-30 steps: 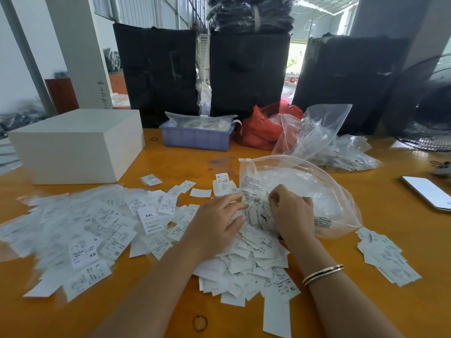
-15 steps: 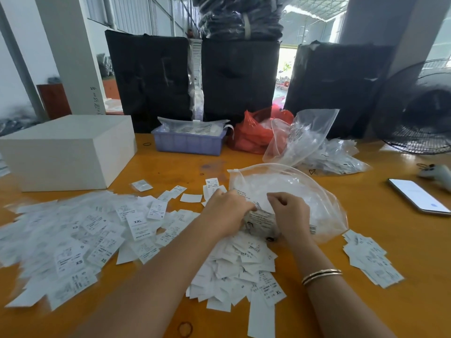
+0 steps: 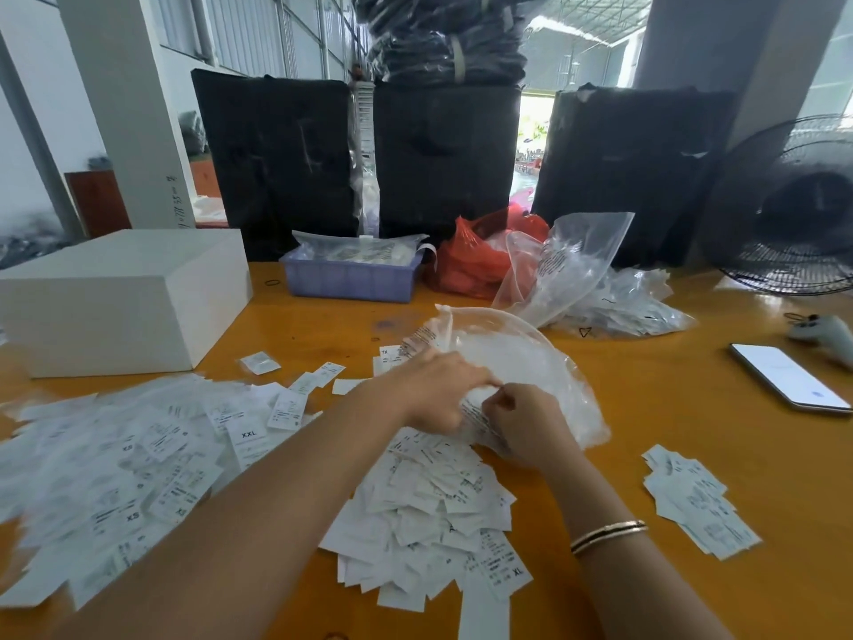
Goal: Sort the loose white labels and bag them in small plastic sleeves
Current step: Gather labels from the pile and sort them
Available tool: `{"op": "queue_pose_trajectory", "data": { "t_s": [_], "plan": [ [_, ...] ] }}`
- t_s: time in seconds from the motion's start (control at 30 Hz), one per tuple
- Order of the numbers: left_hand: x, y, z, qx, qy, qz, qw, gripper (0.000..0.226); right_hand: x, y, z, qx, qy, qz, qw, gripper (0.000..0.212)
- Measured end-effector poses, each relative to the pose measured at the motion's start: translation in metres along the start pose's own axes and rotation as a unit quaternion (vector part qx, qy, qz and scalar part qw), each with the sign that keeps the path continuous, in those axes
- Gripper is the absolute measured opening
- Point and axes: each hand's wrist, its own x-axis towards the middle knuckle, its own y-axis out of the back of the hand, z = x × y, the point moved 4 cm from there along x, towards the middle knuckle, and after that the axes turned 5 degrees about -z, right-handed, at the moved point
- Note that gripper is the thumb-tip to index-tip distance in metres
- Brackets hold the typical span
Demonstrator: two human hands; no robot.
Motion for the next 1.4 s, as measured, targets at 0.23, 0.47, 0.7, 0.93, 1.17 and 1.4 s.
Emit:
{"op": "queue_pose_trajectory", "data": {
  "t_s": [0.23, 0.47, 0.7, 0.93, 1.17, 1.4],
  "plan": [
    [-0.016, -0.012, -0.018, 0.169, -0.002, 0.023, 0.985, 0.016, 0.01, 0.003, 0.02, 0.007, -0.098, 0.039, 0.994, 0.02],
    [-0.009, -0.034, -0.03, 0.003, 0.056, 0.07, 0.996, 0.043, 0.003, 0.019, 0.01, 0.135, 0.051, 0.166, 0.976, 0.009],
    [0.012, -0.052, -0.037, -0.085, 0.107, -0.003, 0.991, 0.05, 0.008, 0.006, 0.01, 0.201, 0.025, 0.112, 0.973, 0.009],
    [0.011, -0.029, -0.027, -0.1, 0.084, 0.088, 0.988, 0.044, 0.008, 0.009, 0.013, 0.336, 0.0, 0.099, 0.937, 0.022],
    [-0.039, -0.021, -0.018, -0.519, 0.061, 0.174, 0.835, 0.041, -0.015, -0.007, -0.027, 0.449, 0.087, -0.034, 0.889, 0.034],
    [-0.085, -0.036, -0.036, -0.549, 0.151, 0.282, 0.772, 0.006, -0.028, -0.025, -0.039, 0.325, 0.103, -0.093, 0.935, 0.026]
  ]
}}
